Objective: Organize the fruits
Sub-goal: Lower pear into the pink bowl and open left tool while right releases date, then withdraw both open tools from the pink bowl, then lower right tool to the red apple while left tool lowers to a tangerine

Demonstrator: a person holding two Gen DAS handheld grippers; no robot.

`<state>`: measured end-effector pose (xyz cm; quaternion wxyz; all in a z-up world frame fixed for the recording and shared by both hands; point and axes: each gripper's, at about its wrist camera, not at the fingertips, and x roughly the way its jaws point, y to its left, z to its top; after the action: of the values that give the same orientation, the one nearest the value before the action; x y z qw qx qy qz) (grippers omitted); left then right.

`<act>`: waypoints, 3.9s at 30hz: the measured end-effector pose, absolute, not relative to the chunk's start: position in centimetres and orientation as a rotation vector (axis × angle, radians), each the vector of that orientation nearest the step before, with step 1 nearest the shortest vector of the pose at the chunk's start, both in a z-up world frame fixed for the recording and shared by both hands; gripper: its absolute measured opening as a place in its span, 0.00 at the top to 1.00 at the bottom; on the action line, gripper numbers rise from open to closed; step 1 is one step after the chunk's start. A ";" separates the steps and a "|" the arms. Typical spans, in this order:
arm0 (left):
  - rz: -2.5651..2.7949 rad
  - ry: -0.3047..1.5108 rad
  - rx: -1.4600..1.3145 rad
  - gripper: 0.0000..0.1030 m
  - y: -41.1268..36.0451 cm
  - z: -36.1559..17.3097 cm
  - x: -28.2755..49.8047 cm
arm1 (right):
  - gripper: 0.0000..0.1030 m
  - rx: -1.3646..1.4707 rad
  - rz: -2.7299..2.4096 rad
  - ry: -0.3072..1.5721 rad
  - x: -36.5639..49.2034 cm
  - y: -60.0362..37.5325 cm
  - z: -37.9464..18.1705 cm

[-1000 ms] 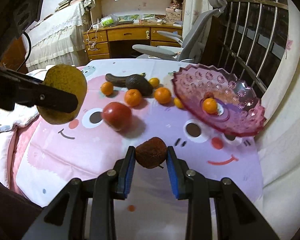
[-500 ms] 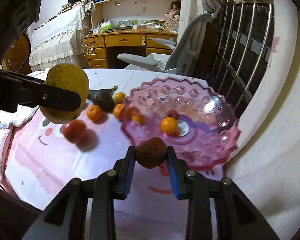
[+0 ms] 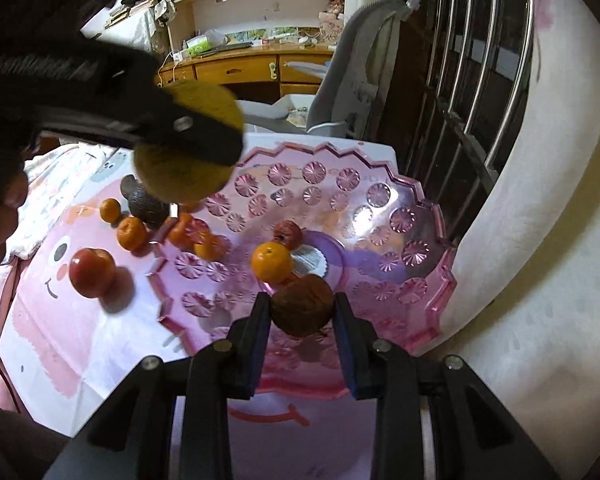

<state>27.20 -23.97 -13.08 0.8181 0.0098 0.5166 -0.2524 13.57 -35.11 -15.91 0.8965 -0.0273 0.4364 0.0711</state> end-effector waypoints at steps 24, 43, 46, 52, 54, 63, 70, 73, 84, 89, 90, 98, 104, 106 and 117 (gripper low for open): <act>-0.552 1.325 -0.026 0.33 -29.4 -21.2 31.1 | 0.69 -0.113 0.210 1.043 15.8 -36.6 -19.9; -0.539 1.189 -0.109 0.23 -23.0 -15.4 29.4 | 0.41 0.017 0.128 1.106 16.3 -36.9 -19.5; -0.510 1.172 -0.091 0.23 -21.2 -14.5 28.4 | 0.41 0.040 0.118 1.101 16.1 -36.6 -19.0; -0.457 1.174 -0.060 0.23 -17.1 -13.6 25.6 | 0.41 0.065 0.097 1.095 15.0 -35.8 -18.1; -0.441 1.178 -0.063 0.23 -15.7 -13.6 24.8 | 0.41 0.075 0.096 1.095 14.6 -35.4 -17.8; -0.392 1.186 -0.075 0.23 -9.9 -13.6 21.1 | 0.37 0.150 0.090 1.059 12.1 -32.8 -16.3; -0.377 1.188 -0.067 0.23 -5.8 -13.3 19.4 | 0.34 0.145 0.045 1.054 10.2 -30.0 -15.9; -0.373 1.184 -0.060 0.23 -3.8 -12.9 18.8 | 0.34 0.147 0.021 1.062 9.6 -28.7 -15.9; -0.401 1.177 0.002 0.23 3.2 -12.0 18.8 | 0.34 0.140 -0.074 1.061 7.8 -22.3 -15.1; -0.424 1.171 0.035 0.23 5.8 -11.7 19.2 | 0.34 0.142 -0.091 1.059 7.4 -19.0 -15.1; -0.431 1.170 0.044 0.23 6.3 -11.7 19.3 | 0.34 0.146 -0.092 1.057 7.2 -18.3 -15.1; -0.475 1.175 0.091 0.23 9.5 -11.9 20.6 | 0.34 0.171 -0.141 1.056 7.3 -14.0 -15.3; -0.471 1.186 0.108 0.23 10.3 -12.4 22.4 | 0.34 0.121 -0.133 1.080 7.9 -11.2 -15.5; -0.469 1.188 0.106 0.23 10.4 -12.6 23.0 | 0.34 0.098 -0.117 1.093 8.3 -10.5 -15.5; -0.442 1.217 0.116 0.23 8.4 -15.0 27.8 | 0.34 0.041 0.070 1.095 11.0 -8.3 -15.8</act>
<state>27.80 8.36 -15.00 0.7960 0.0539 0.5667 -0.2056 10.99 -8.33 -15.76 0.8532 0.0197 0.5202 0.0333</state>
